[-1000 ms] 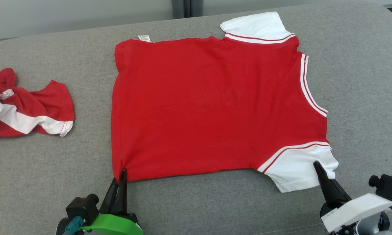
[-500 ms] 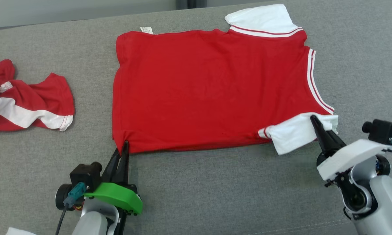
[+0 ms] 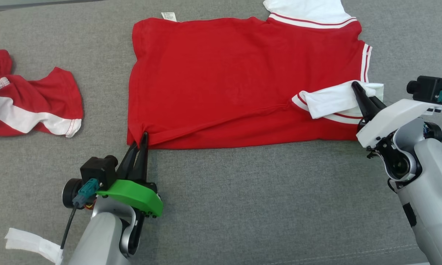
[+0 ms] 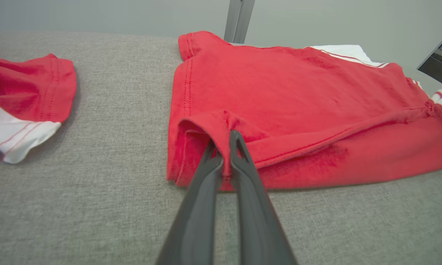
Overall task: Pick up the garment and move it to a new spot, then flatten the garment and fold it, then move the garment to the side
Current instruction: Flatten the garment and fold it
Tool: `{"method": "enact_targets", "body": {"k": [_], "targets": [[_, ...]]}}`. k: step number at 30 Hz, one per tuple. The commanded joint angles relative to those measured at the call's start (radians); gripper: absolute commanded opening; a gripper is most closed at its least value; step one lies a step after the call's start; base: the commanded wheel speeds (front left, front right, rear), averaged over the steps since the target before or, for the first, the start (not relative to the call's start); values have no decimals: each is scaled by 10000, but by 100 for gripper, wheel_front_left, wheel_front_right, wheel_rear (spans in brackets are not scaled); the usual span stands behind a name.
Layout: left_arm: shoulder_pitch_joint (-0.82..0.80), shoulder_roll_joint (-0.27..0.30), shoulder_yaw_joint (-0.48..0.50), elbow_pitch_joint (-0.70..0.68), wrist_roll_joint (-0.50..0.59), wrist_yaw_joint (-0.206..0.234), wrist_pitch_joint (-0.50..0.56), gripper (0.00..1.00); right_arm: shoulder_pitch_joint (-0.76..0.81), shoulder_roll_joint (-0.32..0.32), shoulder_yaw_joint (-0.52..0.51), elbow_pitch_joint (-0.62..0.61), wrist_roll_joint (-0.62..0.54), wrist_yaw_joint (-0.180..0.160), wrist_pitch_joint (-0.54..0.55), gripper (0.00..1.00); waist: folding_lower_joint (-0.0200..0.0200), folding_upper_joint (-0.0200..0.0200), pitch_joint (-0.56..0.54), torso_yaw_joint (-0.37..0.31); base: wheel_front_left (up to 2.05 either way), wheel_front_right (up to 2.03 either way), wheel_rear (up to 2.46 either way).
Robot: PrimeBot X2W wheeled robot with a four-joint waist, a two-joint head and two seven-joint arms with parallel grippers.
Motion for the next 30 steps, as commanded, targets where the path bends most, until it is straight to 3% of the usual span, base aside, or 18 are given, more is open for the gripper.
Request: {"method": "enact_targets", "body": {"k": [1,2,3,4,8,15,22,30], "targets": [[-186,53,0,-17,119,64,45,0,-206,38,80,229,137,1,-81,0,1,0,93,55,0,0,0],[-241,61,-17,-40,128,105,40,35,-374,40,120,435,157,3,-192,5,1,0,120,65,0,0,0],[-295,63,-24,-73,152,127,4,100,-513,36,169,558,180,3,-325,90,1,0,137,73,0,0,0],[-337,64,-15,-97,162,183,-39,100,-624,44,240,780,226,1,-434,100,1,0,147,78,0,0,0],[-322,52,86,-258,171,292,-266,100,-801,-60,541,1225,330,1,-1115,100,1,0,101,71,0,0,0],[279,160,382,-218,75,386,-466,100,52,-825,1465,1275,122,1,-2422,100,1,0,-276,-77,0,0,0],[486,449,424,458,420,530,-532,100,860,-1423,1907,1476,-211,1,-3040,100,1,0,-385,-460,0,0,0],[-166,531,314,1422,571,428,-527,100,344,-1117,2064,2227,-372,1,-3044,100,1,0,-95,-570,0,0,0]]}}
